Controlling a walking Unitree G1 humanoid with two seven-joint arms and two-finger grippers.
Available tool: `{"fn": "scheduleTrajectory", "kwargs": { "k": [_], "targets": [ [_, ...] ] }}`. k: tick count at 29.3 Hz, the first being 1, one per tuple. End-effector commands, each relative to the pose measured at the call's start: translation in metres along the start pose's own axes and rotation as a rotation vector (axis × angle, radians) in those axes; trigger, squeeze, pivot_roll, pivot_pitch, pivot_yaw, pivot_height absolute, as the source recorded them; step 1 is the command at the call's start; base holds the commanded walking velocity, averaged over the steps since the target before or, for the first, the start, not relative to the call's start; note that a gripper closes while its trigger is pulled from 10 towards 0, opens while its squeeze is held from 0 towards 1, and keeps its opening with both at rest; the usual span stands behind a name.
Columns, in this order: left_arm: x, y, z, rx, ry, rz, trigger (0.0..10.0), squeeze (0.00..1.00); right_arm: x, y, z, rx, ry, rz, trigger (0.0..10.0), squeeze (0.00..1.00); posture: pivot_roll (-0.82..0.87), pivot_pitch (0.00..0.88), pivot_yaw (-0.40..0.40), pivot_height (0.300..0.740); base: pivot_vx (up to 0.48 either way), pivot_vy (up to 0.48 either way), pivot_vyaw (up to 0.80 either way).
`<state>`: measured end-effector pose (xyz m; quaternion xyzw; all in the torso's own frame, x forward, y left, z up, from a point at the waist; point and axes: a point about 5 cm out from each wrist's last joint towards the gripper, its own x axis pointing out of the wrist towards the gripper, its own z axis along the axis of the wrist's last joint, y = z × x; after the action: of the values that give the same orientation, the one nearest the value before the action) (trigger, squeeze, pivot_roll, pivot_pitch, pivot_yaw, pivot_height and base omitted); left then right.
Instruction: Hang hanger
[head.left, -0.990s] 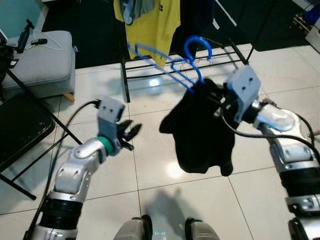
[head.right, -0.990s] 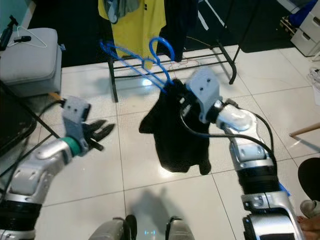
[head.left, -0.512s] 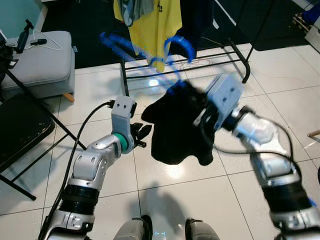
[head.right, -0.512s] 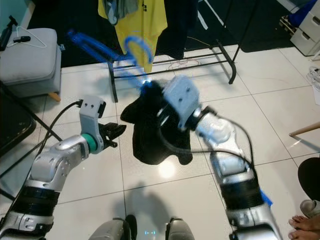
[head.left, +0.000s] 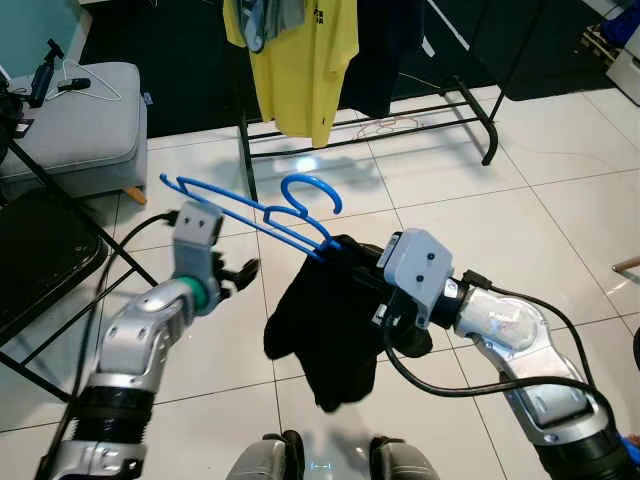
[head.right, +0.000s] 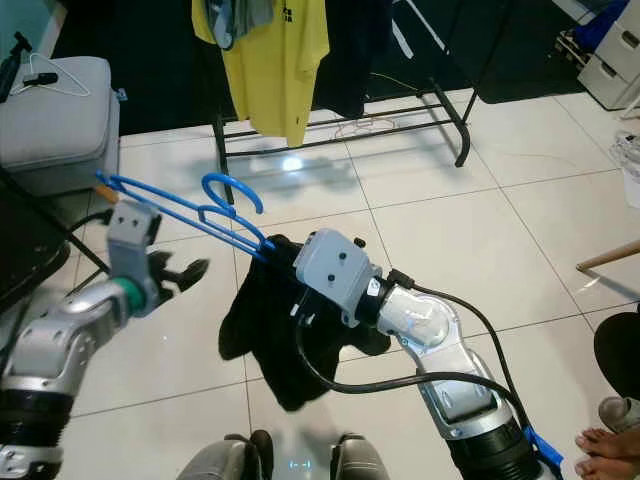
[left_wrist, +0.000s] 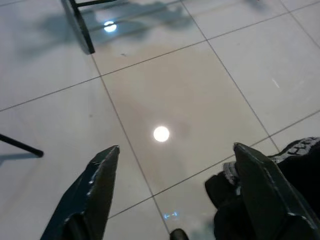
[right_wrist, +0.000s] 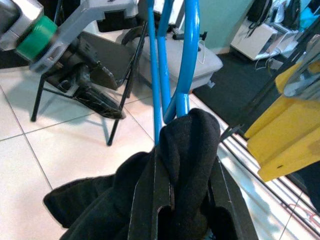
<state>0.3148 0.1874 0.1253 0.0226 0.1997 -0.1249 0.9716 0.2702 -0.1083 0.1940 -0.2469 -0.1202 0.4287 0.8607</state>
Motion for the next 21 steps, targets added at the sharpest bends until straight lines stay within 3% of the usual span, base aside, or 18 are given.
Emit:
{"fn": "scheduleTrajectory", "kwargs": {
  "k": [1,2,7,11,15,17,21],
  "targets": [
    [-0.004,0.003,-0.014,0.026,0.060,-0.019,10.0,0.88,0.001,-0.012,0.018,-0.055,-0.058,-0.057,10.0,0.00,-0.10,0.135,0.120,0.740,0.000,0.000,0.00],
    [-0.007,0.004,-0.017,0.045,0.084,-0.036,10.0,0.00,0.002,-0.018,0.024,-0.065,-0.076,-0.083,10.0,0.00,-0.10,0.135,0.120,0.740,0.000,0.000,0.00],
    [-0.011,0.005,-0.023,0.064,0.133,-0.094,10.0,0.00,0.005,-0.024,0.042,-0.072,-0.134,-0.083,10.0,0.00,-0.09,0.133,0.126,0.740,0.000,0.000,0.00],
    [-0.010,-0.012,-0.021,0.020,0.121,-0.200,10.0,0.00,0.013,-0.016,0.055,-0.020,-0.206,0.034,10.0,0.00,-0.09,0.130,0.124,0.740,0.000,0.000,0.00],
    [-0.007,-0.018,-0.018,0.008,0.109,-0.212,10.0,0.00,0.015,-0.013,0.057,-0.007,-0.220,0.072,10.0,0.00,-0.09,0.130,0.124,0.740,0.000,0.000,0.00],
    [0.009,-0.035,-0.007,-0.074,0.060,-0.185,10.0,0.00,0.020,-0.005,0.061,0.007,-0.231,0.154,10.0,0.00,-0.09,0.123,0.110,0.740,0.000,0.000,0.00],
    [0.020,-0.047,0.002,-0.137,0.035,-0.175,10.0,0.00,0.019,-0.001,0.062,0.011,-0.220,0.195,10.0,0.00,-0.10,0.124,0.107,0.740,0.000,0.000,0.00]
  ]
}}
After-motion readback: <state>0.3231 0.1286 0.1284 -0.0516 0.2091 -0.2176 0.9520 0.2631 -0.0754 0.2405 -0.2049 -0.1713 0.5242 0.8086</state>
